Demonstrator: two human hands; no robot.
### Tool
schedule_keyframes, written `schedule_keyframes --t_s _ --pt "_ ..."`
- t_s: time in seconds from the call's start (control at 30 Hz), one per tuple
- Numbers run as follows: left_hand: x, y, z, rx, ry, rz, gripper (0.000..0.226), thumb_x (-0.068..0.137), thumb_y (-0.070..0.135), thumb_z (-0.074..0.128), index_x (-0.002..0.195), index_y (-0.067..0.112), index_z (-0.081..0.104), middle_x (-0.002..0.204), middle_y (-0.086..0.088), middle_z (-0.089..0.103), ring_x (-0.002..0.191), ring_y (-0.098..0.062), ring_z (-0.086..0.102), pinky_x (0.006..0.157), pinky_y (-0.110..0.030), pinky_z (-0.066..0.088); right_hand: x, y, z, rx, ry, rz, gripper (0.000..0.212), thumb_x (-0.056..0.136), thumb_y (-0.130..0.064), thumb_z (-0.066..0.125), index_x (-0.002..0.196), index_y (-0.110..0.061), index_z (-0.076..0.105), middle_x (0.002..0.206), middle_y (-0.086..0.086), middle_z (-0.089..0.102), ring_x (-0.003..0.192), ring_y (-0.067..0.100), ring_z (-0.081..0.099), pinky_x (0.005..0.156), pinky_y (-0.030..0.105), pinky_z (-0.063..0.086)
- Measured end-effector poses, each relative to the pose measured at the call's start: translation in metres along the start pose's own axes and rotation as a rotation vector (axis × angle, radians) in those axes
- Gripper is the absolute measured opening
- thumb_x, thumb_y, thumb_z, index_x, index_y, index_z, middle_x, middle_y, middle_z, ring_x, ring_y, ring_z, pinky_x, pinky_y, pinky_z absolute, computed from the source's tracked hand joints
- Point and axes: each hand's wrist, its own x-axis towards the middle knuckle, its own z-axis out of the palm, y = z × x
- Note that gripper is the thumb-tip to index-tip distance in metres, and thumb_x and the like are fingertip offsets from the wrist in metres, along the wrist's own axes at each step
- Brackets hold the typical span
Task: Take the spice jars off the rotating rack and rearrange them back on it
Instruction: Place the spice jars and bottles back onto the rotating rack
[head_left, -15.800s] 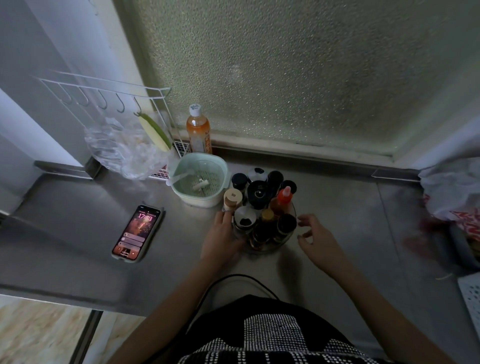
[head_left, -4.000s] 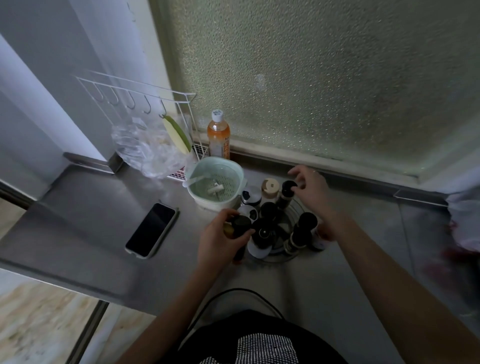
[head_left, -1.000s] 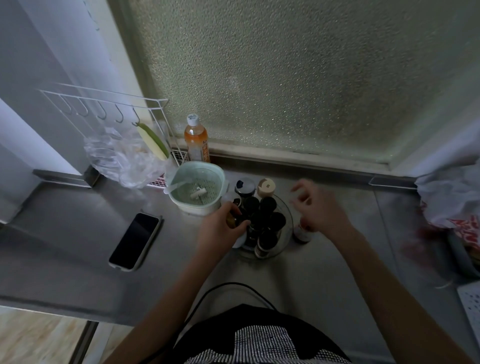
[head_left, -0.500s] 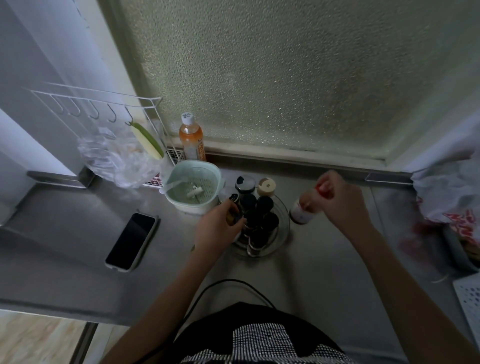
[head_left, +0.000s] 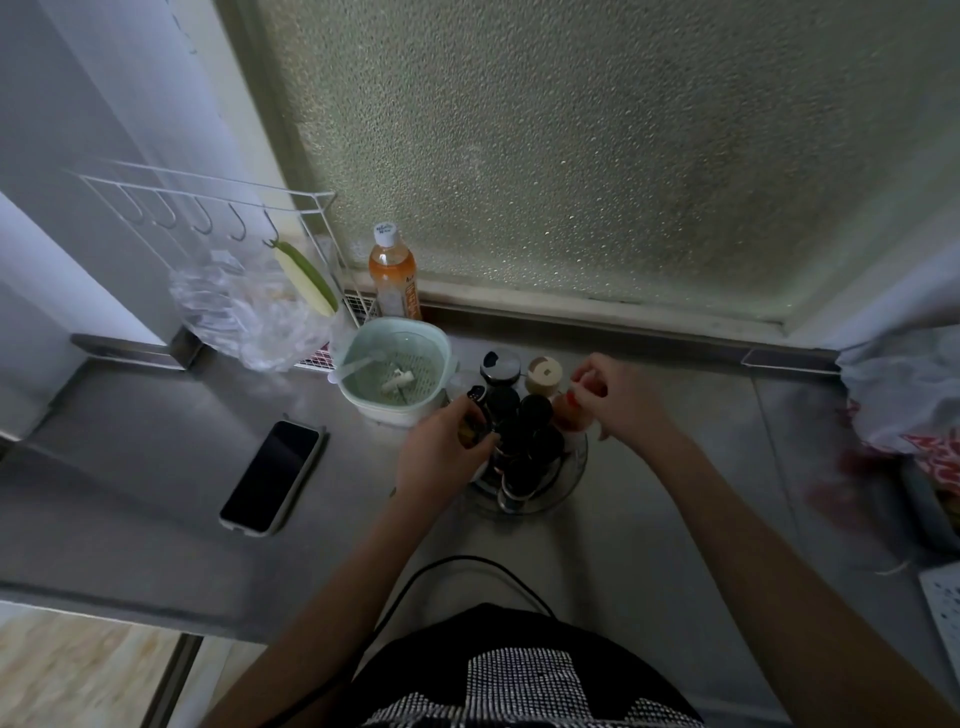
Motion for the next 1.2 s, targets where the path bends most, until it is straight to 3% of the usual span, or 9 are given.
schedule_keyframes --t_s 0.13,0.27,0.4,0.5,0.6,0.67,0.93,1.07,1.2 --pt "-0.001 0.003 0.000 -0.123 0.062 -0.016 0.016 0.076 0.025 0.074 0.080 0.018 0.060 0.075 -0.001 0.065 0.070 -0.017 0.060 0.065 -0.035 0.054 -0.005 -0.005 -0.007 0.052 0.064 -0.043 0.023 0.085 -0.019 0.063 0.108 -0.020 0.060 0.068 0.000 0.054 0.063 0.019 0.054 0.056 0.025 0.039" --pt "-0.001 0.012 -0.003 -0.329 0.066 -0.016 0.014 0.079 0.020 0.072 0.080 0.020 0.058 0.078 0.001 0.062 0.074 -0.009 0.058 0.067 -0.022 0.049 -0.038 -0.020 -0.001 0.095 0.312 -0.166 0.014 0.086 -0.023 0.063 0.099 -0.020 0.059 0.055 -0.008 0.045 0.049 0.005 0.044 0.053 0.021 0.038" --pt "-0.001 0.018 -0.005 -0.416 -0.109 0.071 0.014 0.082 0.012 0.067 0.081 0.015 0.054 0.076 0.008 0.054 0.068 0.002 0.050 0.063 -0.009 0.043 -0.077 -0.024 0.036 -0.045 -0.131 -0.157 0.028 0.082 -0.039 0.064 0.104 -0.029 0.050 0.072 -0.010 0.053 0.060 0.006 0.051 0.054 0.021 0.041" --pt "-0.001 0.023 -0.002 -0.309 -0.158 0.123 0.018 0.082 0.014 0.066 0.081 0.015 0.048 0.074 0.012 0.046 0.075 -0.002 0.046 0.066 -0.013 0.040 -0.082 -0.015 0.061 -0.210 -0.276 -0.088 0.047 0.082 -0.044 0.061 0.121 -0.037 0.036 0.103 0.001 0.060 0.089 0.021 0.062 0.068 0.032 0.050" --pt "-0.005 0.025 0.004 -0.098 -0.195 0.104 0.019 0.085 0.024 0.062 0.090 0.021 0.045 0.083 0.017 0.039 0.098 -0.016 0.036 0.088 -0.033 0.033 -0.081 -0.011 0.067 -0.224 -0.200 -0.099 0.051 0.084 -0.037 0.058 0.128 -0.036 0.032 0.104 0.006 0.063 0.091 0.027 0.064 0.065 0.031 0.045" --pt "-0.007 0.025 0.008 -0.009 -0.210 0.120 0.020 0.087 0.027 0.058 0.100 0.018 0.045 0.095 0.013 0.038 0.103 -0.016 0.030 0.092 -0.036 0.027 -0.080 -0.010 0.065 -0.191 -0.186 -0.115 0.046 0.082 -0.035 0.059 0.123 -0.034 0.037 0.101 0.006 0.065 0.088 0.027 0.064 0.062 0.030 0.042" --pt "-0.004 0.016 0.027 0.170 -0.339 0.274 0.031 0.086 0.010 0.053 0.116 0.007 0.045 0.119 -0.012 0.046 0.108 -0.027 0.033 0.090 -0.031 0.028 -0.078 -0.002 0.050 -0.123 -0.107 -0.060 0.048 0.078 -0.027 0.065 0.122 -0.024 0.048 0.104 0.011 0.067 0.090 0.030 0.064 0.072 0.034 0.048" --pt "0.004 0.011 0.032 0.177 -0.274 0.283 0.028 0.082 0.005 0.058 0.109 0.008 0.053 0.116 -0.010 0.054 0.112 -0.026 0.040 0.091 -0.029 0.034 -0.075 -0.001 0.060 -0.098 -0.081 -0.045 0.035 0.082 -0.018 0.059 0.115 -0.023 0.049 0.099 0.010 0.064 0.088 0.028 0.063 0.070 0.035 0.049" --pt "0.005 0.010 0.037 0.365 -0.265 0.415 0.026 0.079 0.005 0.057 0.105 0.007 0.053 0.103 -0.013 0.063 0.106 -0.029 0.050 0.084 -0.038 0.044 -0.071 -0.001 0.064 -0.066 -0.061 -0.006 0.045 0.081 -0.024 0.065 0.119 -0.022 0.042 0.109 0.011 0.062 0.096 0.030 0.062 0.068 0.032 0.045"
